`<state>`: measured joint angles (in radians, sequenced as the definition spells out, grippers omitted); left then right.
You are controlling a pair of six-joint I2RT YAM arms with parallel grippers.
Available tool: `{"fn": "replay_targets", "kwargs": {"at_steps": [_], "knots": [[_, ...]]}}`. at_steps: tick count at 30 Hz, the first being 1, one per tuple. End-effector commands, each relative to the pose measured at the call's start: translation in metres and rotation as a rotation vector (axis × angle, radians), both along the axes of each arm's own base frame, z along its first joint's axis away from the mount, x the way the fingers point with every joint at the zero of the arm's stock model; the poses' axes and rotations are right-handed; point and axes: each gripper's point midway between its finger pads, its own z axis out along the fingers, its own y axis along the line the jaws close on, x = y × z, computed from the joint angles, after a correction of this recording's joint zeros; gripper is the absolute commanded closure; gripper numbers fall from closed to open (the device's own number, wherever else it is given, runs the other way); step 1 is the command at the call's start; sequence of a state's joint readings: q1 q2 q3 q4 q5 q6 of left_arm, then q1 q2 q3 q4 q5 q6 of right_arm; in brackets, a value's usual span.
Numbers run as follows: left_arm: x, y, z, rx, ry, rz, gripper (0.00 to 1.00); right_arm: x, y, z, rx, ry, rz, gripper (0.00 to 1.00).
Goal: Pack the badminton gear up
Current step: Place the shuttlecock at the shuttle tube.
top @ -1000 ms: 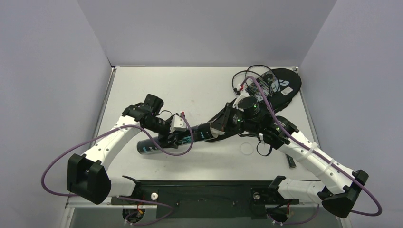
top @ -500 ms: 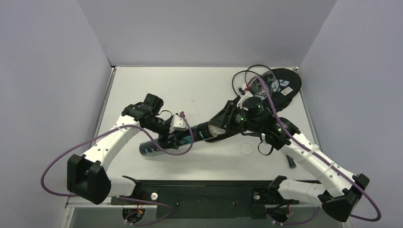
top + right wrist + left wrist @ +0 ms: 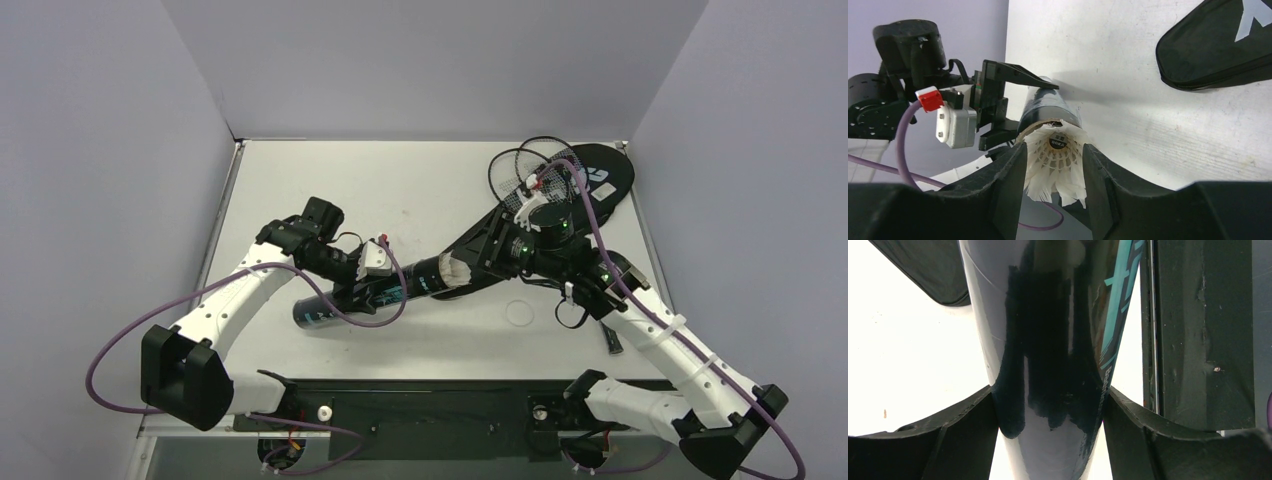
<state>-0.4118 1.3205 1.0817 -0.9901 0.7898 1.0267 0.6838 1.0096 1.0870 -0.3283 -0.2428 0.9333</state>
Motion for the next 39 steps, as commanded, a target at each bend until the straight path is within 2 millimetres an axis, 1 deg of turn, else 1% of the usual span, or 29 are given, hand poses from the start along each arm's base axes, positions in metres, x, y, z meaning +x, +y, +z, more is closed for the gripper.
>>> {"fn": "replay_targets", "kwargs": {"at_steps": [1, 2, 3, 5, 6, 9, 11, 13, 14, 17, 20, 21, 22, 23, 25, 32, 39], "knots": [[0.002, -0.011, 0.023, -0.076, -0.048, -0.022, 0.92, -0.005, -0.010, 0.014, -0.021, -0.027, 0.009, 0.59], [0.002, -0.011, 0.023, -0.075, -0.047, -0.022, 0.92, -0.005, -0.021, 0.016, -0.030, -0.031, -0.013, 0.59], [0.002, -0.011, 0.023, -0.075, -0.046, -0.021, 0.92, -0.005, -0.026, 0.017, -0.034, -0.031, -0.020, 0.59], [0.002, -0.011, 0.023, -0.075, -0.046, -0.021, 0.92, -0.003, -0.046, 0.016, -0.052, -0.030, -0.061, 0.59], [0.002, -0.011, 0.023, -0.075, -0.048, -0.021, 0.92, -0.007, -0.052, 0.014, -0.070, -0.031, -0.064, 0.58], [0.003, -0.011, 0.024, -0.076, -0.047, -0.022, 0.92, -0.009, -0.058, 0.007, -0.097, -0.023, -0.066, 0.55], [0.004, -0.012, 0.026, -0.080, -0.049, -0.021, 0.92, -0.010, -0.052, 0.000, -0.096, -0.007, -0.042, 0.51], [0.005, -0.014, 0.027, -0.088, -0.045, -0.014, 0.92, -0.010, -0.040, -0.007, -0.084, -0.003, -0.002, 0.48], [0.006, -0.015, 0.026, -0.089, -0.039, -0.011, 0.92, -0.009, -0.035, -0.005, -0.074, -0.017, 0.010, 0.46], [0.008, -0.017, 0.026, -0.092, -0.035, -0.007, 0.92, -0.013, -0.016, -0.011, -0.088, -0.013, 0.066, 0.46], [0.012, -0.018, 0.026, -0.089, -0.036, -0.002, 0.92, -0.013, -0.004, -0.015, -0.092, -0.012, 0.087, 0.45], [0.013, -0.018, 0.026, -0.088, -0.038, -0.002, 0.92, -0.013, -0.001, -0.021, -0.097, 0.004, 0.092, 0.45], [0.015, -0.019, 0.028, -0.090, -0.041, -0.002, 0.92, -0.012, 0.002, -0.021, -0.089, 0.000, 0.093, 0.45], [0.015, -0.019, 0.027, -0.089, -0.039, -0.002, 0.92, -0.011, 0.004, -0.027, -0.091, 0.017, 0.094, 0.45], [0.016, -0.020, 0.029, -0.092, -0.037, -0.003, 0.92, -0.008, 0.008, -0.032, -0.089, 0.024, 0.093, 0.45], [0.014, -0.022, 0.034, -0.100, -0.026, -0.011, 0.92, 0.000, 0.022, -0.050, -0.089, 0.055, 0.100, 0.46], [0.012, -0.022, 0.038, -0.109, -0.024, -0.017, 0.92, 0.001, 0.039, -0.058, -0.087, 0.068, 0.126, 0.46]]}}
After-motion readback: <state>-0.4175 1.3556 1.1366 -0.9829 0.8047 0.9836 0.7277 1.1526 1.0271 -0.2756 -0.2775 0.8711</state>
